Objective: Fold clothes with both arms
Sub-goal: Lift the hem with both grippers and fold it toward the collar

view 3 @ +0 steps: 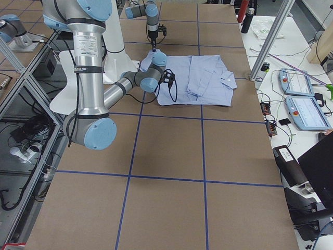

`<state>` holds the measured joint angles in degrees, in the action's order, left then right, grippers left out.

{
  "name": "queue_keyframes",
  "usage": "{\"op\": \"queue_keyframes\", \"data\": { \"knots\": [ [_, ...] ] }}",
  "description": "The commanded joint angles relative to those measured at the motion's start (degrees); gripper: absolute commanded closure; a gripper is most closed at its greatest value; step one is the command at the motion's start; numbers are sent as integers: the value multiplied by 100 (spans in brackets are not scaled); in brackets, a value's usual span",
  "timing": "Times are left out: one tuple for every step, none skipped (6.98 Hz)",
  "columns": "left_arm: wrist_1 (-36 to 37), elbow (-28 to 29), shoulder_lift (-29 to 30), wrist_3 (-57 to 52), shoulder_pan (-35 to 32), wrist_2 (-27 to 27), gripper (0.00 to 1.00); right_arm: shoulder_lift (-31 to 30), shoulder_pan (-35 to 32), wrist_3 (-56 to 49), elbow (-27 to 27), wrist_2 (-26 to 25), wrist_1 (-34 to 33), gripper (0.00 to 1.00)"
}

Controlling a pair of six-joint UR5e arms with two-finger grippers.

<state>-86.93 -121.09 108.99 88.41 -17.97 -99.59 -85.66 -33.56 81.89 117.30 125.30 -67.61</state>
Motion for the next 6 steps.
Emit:
{"op": "queue_keyframes", "data": {
  "knots": [
    [115,33,297,-892,-801,-103,100,400,-483,-16,-277,39,-24,100],
    [107,94,342,-1166,-1048,-200,100,558,-790,-24,-373,221,-15,100],
    [115,364,595,-1334,-1277,-210,100,995,-1219,-24,-705,580,-41,100],
    [115,593,797,-1605,-1549,-219,100,1216,-1650,-33,-969,636,-15,100],
    [89,856,904,-1895,-1769,-219,100,1602,-1967,-77,-1355,671,-15,100],
    [72,1094,1070,-2141,-2024,-219,100,1936,-2197,-112,-1794,715,2,100]
  ]
}}
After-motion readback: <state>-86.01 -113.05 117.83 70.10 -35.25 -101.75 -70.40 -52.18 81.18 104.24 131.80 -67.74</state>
